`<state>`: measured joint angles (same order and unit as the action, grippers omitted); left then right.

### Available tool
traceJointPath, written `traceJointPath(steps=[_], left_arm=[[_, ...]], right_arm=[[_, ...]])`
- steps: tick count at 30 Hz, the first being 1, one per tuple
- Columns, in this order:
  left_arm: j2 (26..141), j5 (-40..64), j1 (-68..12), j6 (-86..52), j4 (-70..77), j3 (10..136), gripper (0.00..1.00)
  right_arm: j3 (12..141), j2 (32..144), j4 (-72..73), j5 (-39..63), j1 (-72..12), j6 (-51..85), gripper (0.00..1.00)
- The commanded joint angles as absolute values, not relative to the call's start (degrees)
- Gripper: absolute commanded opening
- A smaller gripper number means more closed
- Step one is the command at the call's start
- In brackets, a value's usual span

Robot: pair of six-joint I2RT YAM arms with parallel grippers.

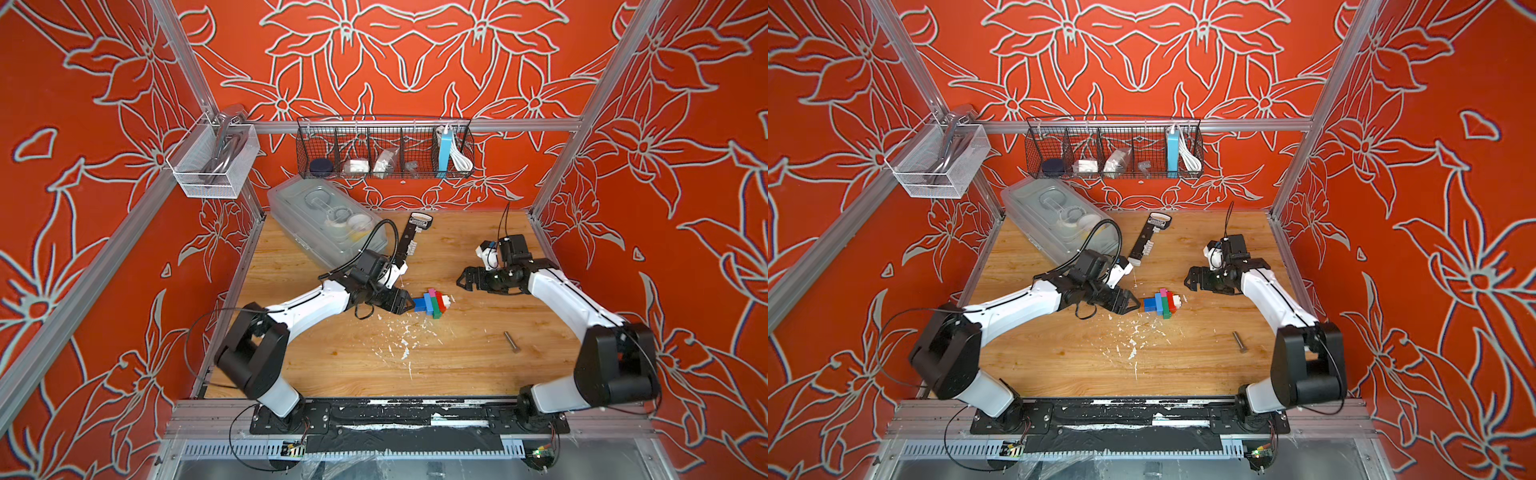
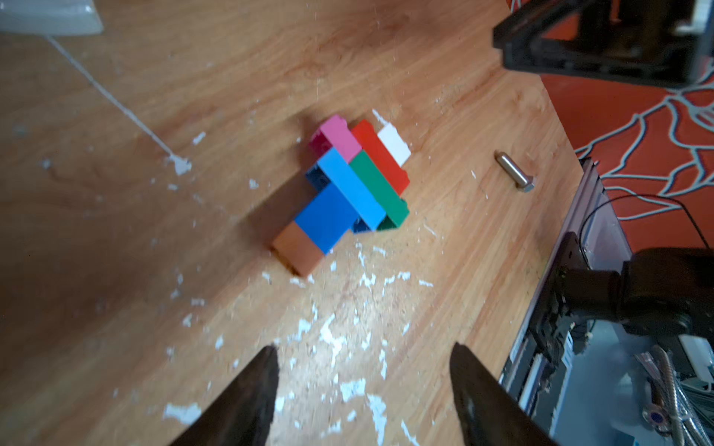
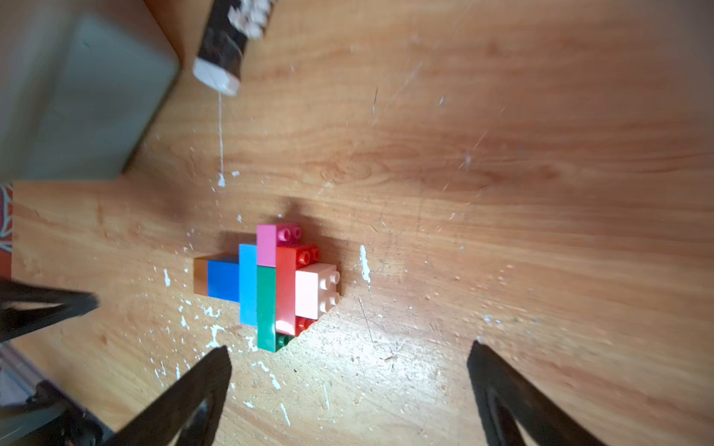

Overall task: Assemble a spoon with lego
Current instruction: Adjust the lego brick at the center of the board.

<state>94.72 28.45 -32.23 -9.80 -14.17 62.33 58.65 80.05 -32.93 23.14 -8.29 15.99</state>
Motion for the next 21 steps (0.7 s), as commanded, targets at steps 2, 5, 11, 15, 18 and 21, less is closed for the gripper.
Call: traceJointPath(steps=[2, 5, 11, 15, 18, 21], left_arm=[[104.9, 30.6, -33.2, -7.8, -13.7, 69.2, 0.69], [111.2, 30.5, -33.6, -7.8, -14.3, 74.3, 0.68], [114.8, 31.3, -35.7, -9.4, -15.1, 75.9, 0.68], [112.8, 31.4, -39.2, -13.4, -11.9, 71.1, 0.68], [110.6, 30.4, -42.1, -18.6, -7.5, 66.4, 0.68], [109.1, 26.3, -44.7, -19.0, -9.3, 65.9, 0.68]], right_arm=[[54.9, 74.6, -34.7, 17.7, -8.3, 22.5, 1.0], [52.9, 70.7, -35.4, 16.4, -8.3, 23.5, 1.0], [53.2, 67.2, -39.4, 14.1, -8.2, 20.6, 1.0], [54.5, 66.6, -40.7, 13.6, -8.1, 19.7, 1.0], [54.7, 65.9, -41.2, 13.2, -7.9, 20.3, 1.0], [52.7, 64.0, -39.8, 12.3, -7.8, 20.7, 1.0]])
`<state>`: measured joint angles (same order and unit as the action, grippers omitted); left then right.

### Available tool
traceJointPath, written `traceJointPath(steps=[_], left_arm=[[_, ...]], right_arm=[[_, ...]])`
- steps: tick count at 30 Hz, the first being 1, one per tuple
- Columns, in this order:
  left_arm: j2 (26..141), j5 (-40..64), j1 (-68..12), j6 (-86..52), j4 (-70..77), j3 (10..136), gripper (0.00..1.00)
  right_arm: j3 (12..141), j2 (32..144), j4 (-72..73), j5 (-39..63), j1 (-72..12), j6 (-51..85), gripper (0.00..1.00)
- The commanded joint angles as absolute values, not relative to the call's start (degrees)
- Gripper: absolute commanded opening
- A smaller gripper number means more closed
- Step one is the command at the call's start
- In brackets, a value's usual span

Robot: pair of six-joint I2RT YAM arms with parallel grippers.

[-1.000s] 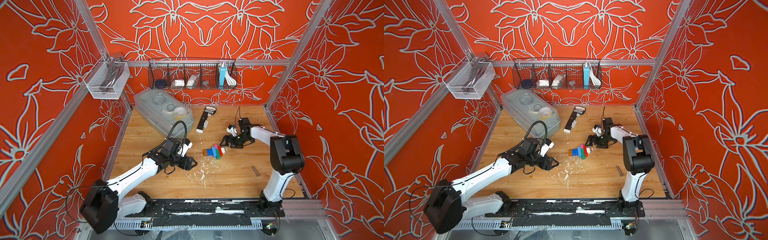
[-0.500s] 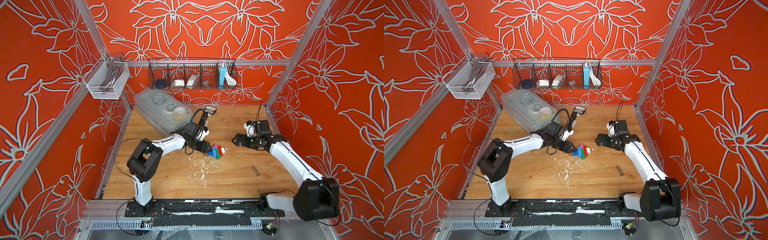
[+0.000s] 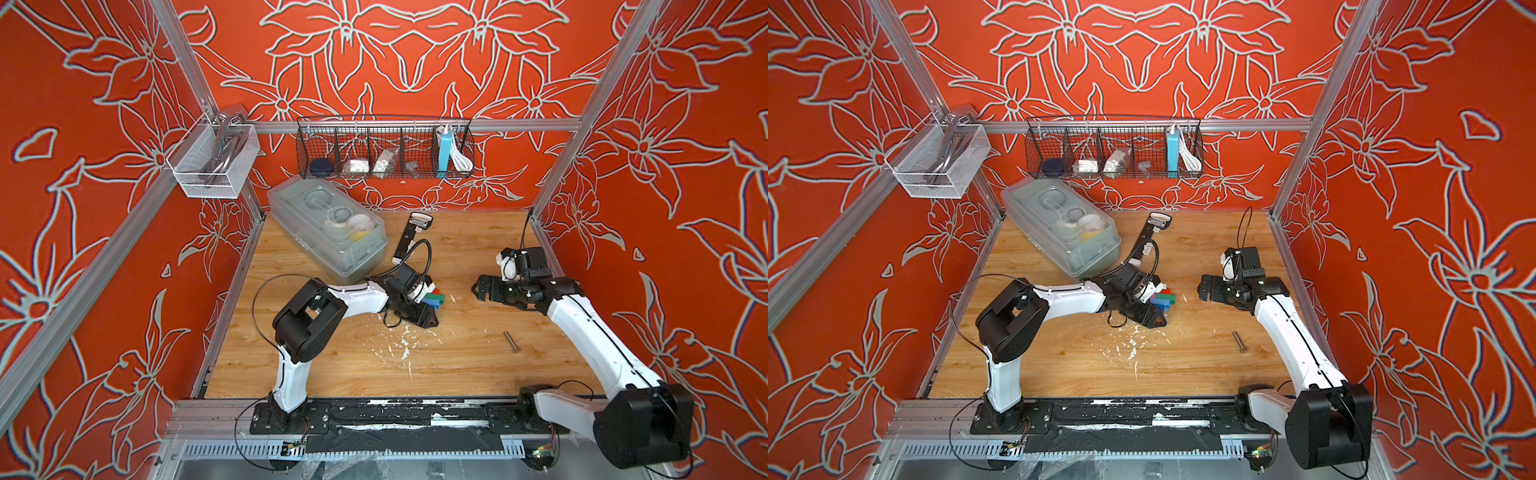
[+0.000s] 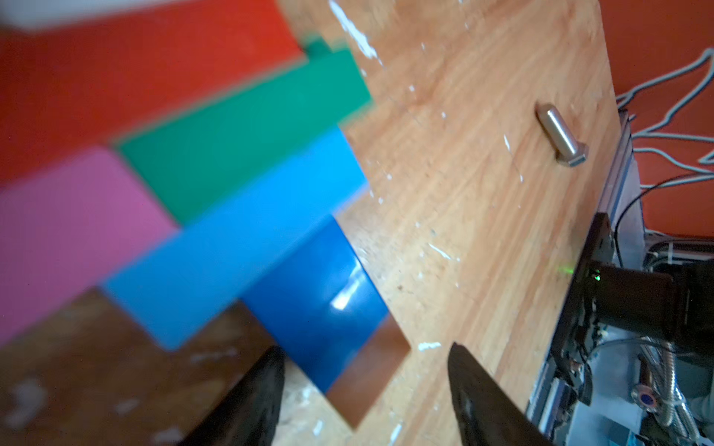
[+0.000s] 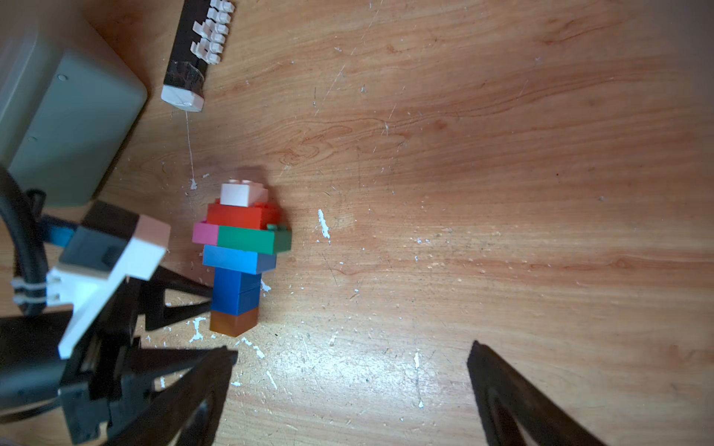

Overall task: Assemble a spoon with lego
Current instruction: Adjust the lego brick at the center of the board, then reset both arms

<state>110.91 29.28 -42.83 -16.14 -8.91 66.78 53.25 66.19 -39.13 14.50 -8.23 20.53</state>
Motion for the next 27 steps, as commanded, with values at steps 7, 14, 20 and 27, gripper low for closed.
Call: traceJointPath(steps=[7, 14, 20, 27], left_arm=[[103.7, 20.0, -43.1, -18.2, -13.1, 64.7, 0.72], [78.8, 8.2, -36.6, -11.5, -10.8, 51.1, 0.98], [53.3, -10.0, -22.4, 5.0, 18.6, 23.5, 0.98], [64.4, -10.3, -3.6, 0.0, 42.2, 10.8, 0.98]], right_arm=[[41.2, 55.4, -25.4, -3.5, -7.5, 20.0, 1.0], [16.7, 36.4, 8.4, -26.7, -7.2, 9.6, 1.0], [6.5, 47.7, 31.3, -26.9, -6.6, 7.5, 1.0], [11.6, 84.7, 64.6, -14.1, -4.6, -0.8, 1.0]])
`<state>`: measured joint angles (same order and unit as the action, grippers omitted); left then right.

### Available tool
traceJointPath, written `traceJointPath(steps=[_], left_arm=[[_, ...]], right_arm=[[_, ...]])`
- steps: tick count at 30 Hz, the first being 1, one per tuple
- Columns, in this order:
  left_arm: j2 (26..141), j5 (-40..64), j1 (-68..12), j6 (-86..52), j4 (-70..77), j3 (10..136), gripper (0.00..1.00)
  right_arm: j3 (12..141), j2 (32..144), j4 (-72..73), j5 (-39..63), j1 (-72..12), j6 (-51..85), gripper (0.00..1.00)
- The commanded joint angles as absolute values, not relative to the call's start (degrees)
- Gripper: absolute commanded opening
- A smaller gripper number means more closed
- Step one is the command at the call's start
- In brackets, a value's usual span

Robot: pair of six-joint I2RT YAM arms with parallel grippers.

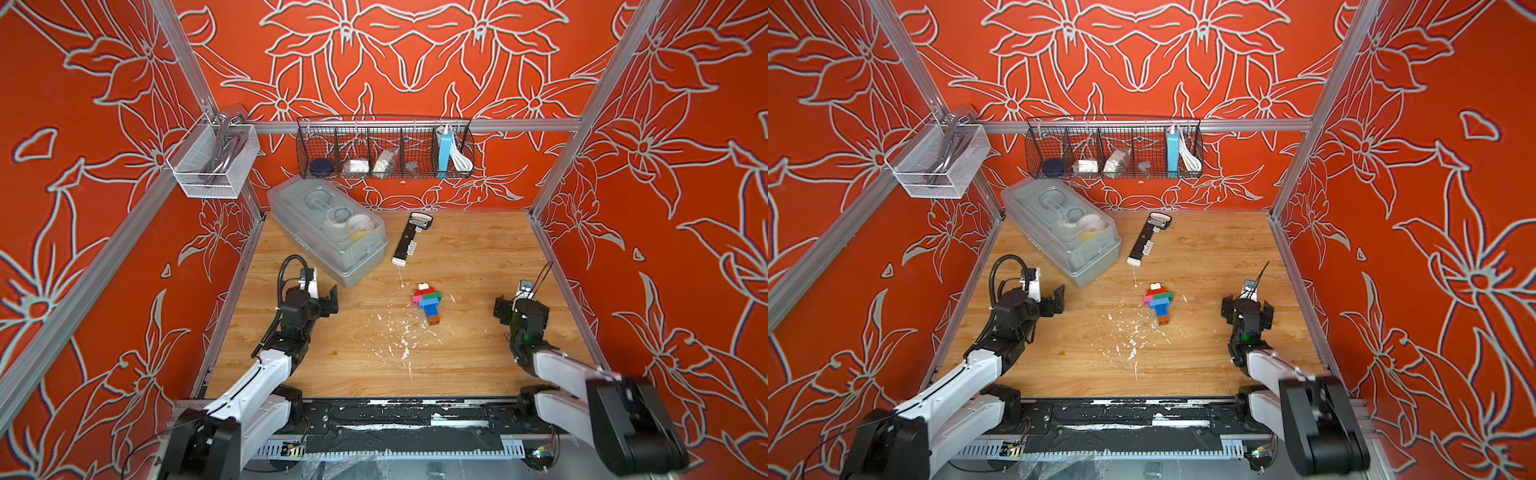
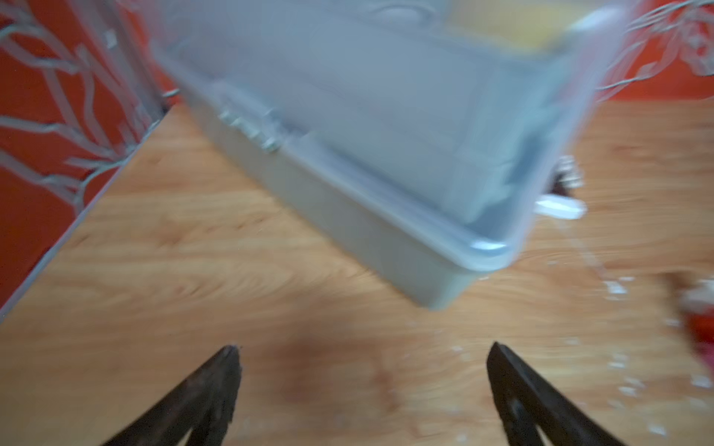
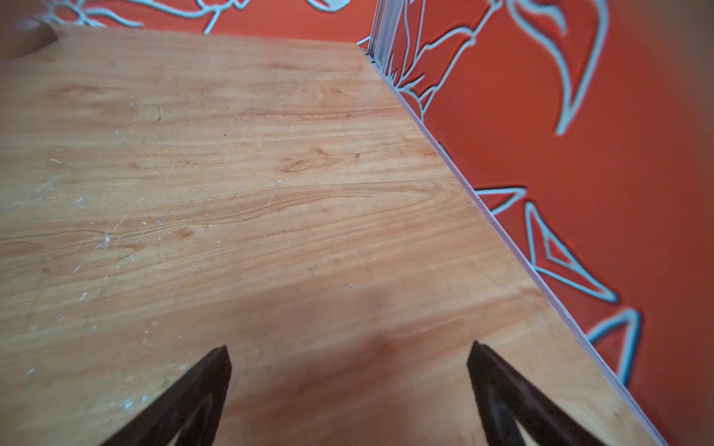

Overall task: Assemble a spoon with lego
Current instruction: Reset both arms

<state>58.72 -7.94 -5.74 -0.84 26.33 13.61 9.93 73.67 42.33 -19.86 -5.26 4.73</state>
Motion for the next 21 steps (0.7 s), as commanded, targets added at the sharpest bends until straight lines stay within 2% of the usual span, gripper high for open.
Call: traceJointPath(steps=[1, 2, 3, 4, 5, 6, 8, 10, 12, 13, 15, 17, 21], left_arm=[[65.8, -9.6, -3.3, 0.5, 40.8, 12.3, 0.98], [68.5, -5.2, -1.5, 1.6, 42.1, 12.8, 0.99], [74.5, -3.4, 0.3, 0.0, 48.0, 12.3, 0.98], [81.5, -2.8, 1.2, -0.5, 55.9, 12.7, 0.98], [84.1, -3.2, 1.4, -0.4, 55.5, 14.5, 0.98], [78.2, -1.7, 1.7, -1.1, 40.0, 17.8, 0.98], [82.1, 0.3, 1.9, -0.1, 52.6, 14.4, 0.98], [78.9, 1.2, 1.9, 0.2, 43.5, 16.6, 0.98], [81.8, 2.0, 1.9, 0.4, 47.9, 16.6, 0.98], [80.4, 2.1, 1.8, 0.6, 43.3, 17.6, 0.98], [81.4, 1.9, 1.8, 0.5, 47.3, 16.5, 0.98], [80.0, 1.9, 1.9, 0.5, 43.1, 17.6, 0.98], [80.5, 1.6, 1.9, 0.3, 45.0, 17.0, 0.98]], right_arm=[[13.0, 83.7, 62.4, -15.4, -6.0, -1.9, 1.0], [15.2, 78.9, 49.5, -13.9, -6.2, -1.1, 1.0], [14.9, 80.9, 51.9, -12.0, -5.1, -1.4, 1.0], [15.0, 83.7, 57.5, -14.9, -5.2, -1.0, 1.0], [17.6, 82.0, 51.2, -18.3, -5.5, 0.6, 1.0], [17.8, 80.0, 44.6, -17.3, -5.0, 1.8, 1.0], [15.9, 82.1, 53.1, -17.7, -4.8, 1.0, 1.0], [17.9, 80.3, 45.9, -17.2, -4.8, 1.6, 1.0], [16.0, 80.8, 50.4, -17.5, -4.8, 1.2, 1.0], [16.9, 80.6, 47.6, -17.2, -4.8, 1.4, 1.0], [18.5, 82.3, 47.4, -17.1, -4.7, 1.2, 1.0], [19.4, 82.0, 44.7, -16.9, -4.7, 1.7, 1.0], [18.0, 81.2, 46.9, -16.9, -4.7, 1.3, 1.0]])
